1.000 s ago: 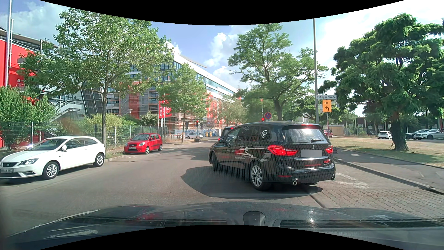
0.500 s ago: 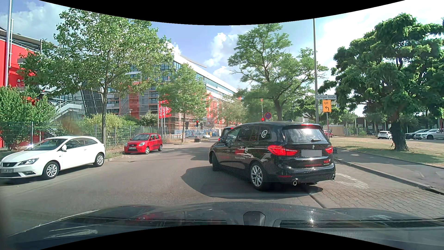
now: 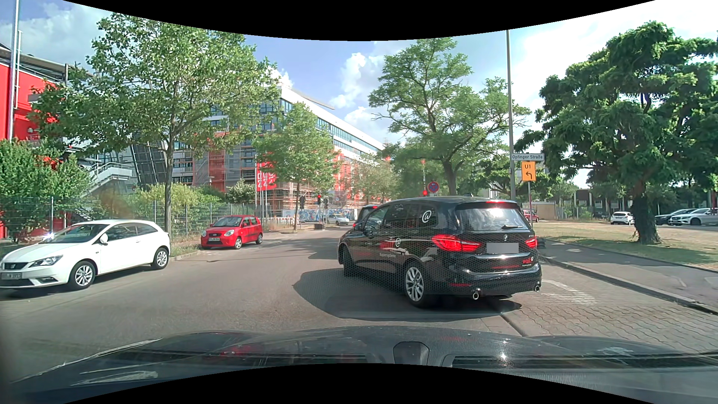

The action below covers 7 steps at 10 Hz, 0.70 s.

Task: Follow the waypoints while adhering to traffic rules and regulations

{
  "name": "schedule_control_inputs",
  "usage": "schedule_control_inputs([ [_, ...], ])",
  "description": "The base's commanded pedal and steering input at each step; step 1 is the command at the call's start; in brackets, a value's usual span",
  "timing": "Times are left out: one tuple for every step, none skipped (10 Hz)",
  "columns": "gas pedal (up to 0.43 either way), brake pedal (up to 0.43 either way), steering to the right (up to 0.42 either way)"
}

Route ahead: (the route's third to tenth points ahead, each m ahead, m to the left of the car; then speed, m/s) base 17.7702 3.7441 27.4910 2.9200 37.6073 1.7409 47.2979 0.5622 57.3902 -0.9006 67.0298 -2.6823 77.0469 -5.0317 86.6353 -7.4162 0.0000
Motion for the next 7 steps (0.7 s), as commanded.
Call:
schedule_control_inputs([
  [0.0, 0.268, 0.0],
  [0.0, 0.268, 0.0],
  [0.0, 0.268, 0.0],
  [0.0, 0.268, 0.0],
  [0.0, 0.268, 0.0],
  [0.0, 0.268, 0.0],
  [0.0, 0.268, 0.0],
])
